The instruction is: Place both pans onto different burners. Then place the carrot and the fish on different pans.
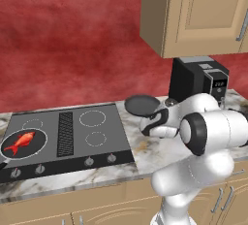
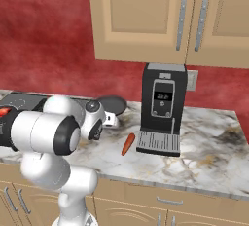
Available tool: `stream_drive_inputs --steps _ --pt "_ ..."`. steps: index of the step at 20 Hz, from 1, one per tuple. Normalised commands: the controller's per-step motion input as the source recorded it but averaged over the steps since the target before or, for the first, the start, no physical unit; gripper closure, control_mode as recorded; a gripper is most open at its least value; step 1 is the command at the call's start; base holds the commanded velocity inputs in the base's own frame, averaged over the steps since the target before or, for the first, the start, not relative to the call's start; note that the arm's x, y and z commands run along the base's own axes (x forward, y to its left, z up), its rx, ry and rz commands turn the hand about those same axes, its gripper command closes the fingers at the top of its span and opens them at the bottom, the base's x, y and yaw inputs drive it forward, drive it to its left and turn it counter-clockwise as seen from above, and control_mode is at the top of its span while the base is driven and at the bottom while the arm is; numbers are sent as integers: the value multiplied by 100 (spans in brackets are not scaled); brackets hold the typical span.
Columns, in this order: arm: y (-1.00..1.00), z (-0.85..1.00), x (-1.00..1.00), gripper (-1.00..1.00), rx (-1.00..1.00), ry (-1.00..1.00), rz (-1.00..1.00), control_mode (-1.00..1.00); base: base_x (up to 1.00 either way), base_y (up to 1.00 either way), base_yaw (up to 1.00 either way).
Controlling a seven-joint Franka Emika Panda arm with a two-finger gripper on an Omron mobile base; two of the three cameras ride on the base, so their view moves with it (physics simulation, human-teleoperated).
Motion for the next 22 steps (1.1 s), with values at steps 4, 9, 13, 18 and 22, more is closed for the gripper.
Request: stream_drive_inputs --steps 4,9,13,18,22 --pt "27 46 -28 100 0 2 10 -100 0 0 0" --pt "35 35 -29 100 0 9 10 -100 0 0 0" --pt "28 36 -28 100 0 15 12 -100 0 0 0" --pt "18 34 -39 100 2 13 14 -100 0 0 0" --pt "17 28 -48 100 2 10 15 -100 0 0 0"
